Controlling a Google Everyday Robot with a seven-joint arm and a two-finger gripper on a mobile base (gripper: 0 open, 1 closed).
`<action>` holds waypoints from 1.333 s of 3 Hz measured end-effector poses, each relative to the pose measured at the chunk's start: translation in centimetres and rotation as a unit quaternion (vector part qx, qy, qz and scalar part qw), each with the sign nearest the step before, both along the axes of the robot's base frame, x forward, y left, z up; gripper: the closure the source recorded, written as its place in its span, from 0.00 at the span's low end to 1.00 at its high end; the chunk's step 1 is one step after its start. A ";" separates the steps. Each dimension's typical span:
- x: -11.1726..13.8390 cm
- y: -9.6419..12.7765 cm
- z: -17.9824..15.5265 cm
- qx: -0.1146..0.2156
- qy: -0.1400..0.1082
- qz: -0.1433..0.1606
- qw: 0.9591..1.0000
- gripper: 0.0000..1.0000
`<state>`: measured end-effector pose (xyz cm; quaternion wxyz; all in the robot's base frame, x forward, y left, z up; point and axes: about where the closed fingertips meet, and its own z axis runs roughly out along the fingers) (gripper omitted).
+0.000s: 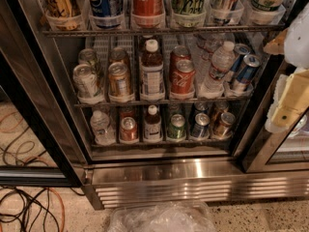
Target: Pick water bottle from bottom shelf of fridge
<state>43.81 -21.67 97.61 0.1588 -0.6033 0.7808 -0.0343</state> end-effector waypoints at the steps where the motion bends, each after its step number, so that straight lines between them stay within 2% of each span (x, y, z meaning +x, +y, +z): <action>1: 0.0 0.0 0.0 0.000 0.000 0.000 1.000 0.00; 2: -0.1 1.1 -0.1 0.021 -0.015 -0.012 1.000 0.00; 3: -0.6 3.1 -1.0 0.072 -0.034 -0.037 0.996 0.00; 4: -0.8 5.8 -2.7 0.135 -0.055 -0.059 0.988 0.00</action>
Offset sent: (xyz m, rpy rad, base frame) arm -0.0038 0.0262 -0.0055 0.1108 -0.0601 -0.0624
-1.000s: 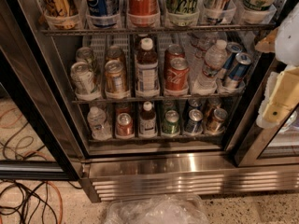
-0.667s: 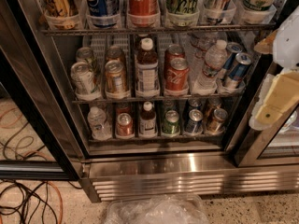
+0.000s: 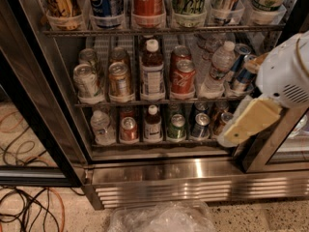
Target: Pick water bottle from bottom shelf of fridge
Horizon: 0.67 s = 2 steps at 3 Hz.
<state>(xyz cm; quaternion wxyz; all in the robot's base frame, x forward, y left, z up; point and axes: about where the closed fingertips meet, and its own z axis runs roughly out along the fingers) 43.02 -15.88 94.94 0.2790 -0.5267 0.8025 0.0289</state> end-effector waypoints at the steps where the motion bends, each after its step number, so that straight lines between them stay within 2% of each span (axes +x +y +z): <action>1: -0.1 2.9 -2.5 0.047 -0.028 0.004 0.999 0.00; 2: 1.3 3.2 -2.1 0.058 -0.057 -0.007 0.997 0.00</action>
Offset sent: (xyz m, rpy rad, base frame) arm -0.0027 0.0244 -0.0211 0.0779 -0.0404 0.0070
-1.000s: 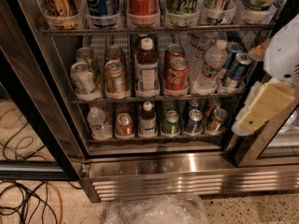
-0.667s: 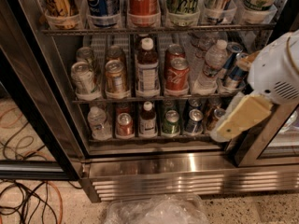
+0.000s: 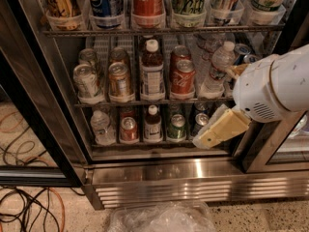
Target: Pick water bottle from bottom shelf of fridge
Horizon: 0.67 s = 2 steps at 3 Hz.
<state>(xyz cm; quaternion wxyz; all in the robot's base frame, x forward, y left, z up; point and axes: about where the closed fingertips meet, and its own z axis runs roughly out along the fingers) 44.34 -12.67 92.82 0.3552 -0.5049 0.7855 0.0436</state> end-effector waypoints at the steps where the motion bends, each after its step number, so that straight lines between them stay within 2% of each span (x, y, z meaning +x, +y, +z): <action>1: 0.1 0.1 -0.1 0.003 0.001 0.000 1.000 0.00; 2: 0.6 1.2 -1.5 0.022 -0.008 -0.015 1.000 0.00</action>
Offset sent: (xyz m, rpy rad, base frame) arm 0.0235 0.0357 -0.0543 0.1564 -0.0679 -0.1207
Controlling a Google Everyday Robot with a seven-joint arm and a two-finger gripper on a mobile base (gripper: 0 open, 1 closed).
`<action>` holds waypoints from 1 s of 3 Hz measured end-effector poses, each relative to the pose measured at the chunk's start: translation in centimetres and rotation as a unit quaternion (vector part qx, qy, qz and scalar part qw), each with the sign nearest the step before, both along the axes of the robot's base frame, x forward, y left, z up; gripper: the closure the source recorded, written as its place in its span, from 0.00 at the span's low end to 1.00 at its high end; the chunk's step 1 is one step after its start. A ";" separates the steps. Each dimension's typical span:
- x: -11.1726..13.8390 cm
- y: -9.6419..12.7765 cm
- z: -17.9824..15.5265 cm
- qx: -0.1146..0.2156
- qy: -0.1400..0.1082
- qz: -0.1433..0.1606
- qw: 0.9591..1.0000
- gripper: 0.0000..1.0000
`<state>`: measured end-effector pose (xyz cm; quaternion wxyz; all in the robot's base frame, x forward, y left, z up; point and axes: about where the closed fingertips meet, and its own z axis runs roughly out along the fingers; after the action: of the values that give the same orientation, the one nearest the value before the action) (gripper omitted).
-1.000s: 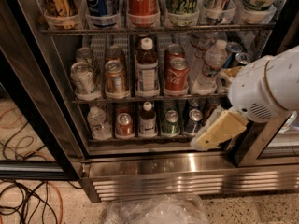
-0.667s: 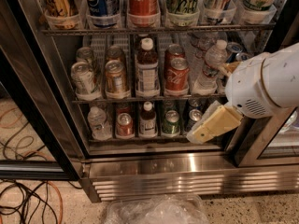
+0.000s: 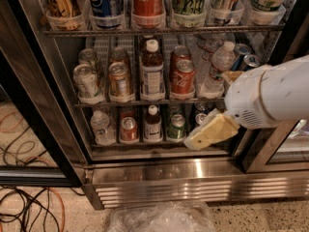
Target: Pick water bottle from bottom shelf of fridge
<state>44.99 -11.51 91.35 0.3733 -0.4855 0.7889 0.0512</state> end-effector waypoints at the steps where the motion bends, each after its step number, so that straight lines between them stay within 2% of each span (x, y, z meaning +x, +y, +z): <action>1: -0.9 3.7 -5.1 0.053 0.013 -0.017 0.998 0.00; 2: -1.8 8.4 -11.6 0.095 0.035 -0.011 0.995 0.00; 3: -0.7 9.5 -11.2 0.103 0.010 -0.020 0.994 0.00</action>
Offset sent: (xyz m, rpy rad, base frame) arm 0.0637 0.1047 -0.1439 0.3442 -0.2488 -0.2411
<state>44.31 -2.02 80.10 0.4144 -0.4278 0.7928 0.1295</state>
